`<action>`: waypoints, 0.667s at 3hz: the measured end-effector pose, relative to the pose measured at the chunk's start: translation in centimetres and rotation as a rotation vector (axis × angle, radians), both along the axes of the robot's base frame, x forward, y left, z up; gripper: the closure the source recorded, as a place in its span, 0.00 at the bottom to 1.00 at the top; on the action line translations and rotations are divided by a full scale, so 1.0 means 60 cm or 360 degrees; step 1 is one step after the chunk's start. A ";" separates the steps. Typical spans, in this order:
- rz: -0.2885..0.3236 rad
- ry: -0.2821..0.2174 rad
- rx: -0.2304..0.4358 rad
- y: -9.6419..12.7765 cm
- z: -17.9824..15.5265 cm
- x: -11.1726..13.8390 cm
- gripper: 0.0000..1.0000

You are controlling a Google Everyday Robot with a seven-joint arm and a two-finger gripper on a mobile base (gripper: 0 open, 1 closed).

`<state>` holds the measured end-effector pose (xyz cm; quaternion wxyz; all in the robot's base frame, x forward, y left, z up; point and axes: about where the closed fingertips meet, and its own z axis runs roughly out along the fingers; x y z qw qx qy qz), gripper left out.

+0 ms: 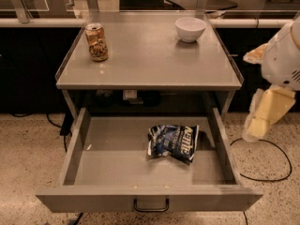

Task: Pick blue chip bag from top drawer and place on counter

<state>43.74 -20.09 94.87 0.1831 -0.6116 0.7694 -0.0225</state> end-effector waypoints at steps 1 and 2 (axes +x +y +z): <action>0.0038 0.0048 0.0095 0.035 -0.074 -0.003 0.00; 0.0085 0.0069 0.0180 0.069 -0.143 0.004 0.00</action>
Offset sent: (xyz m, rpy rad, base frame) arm 0.0113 0.0661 -0.1411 0.1856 0.0564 0.0889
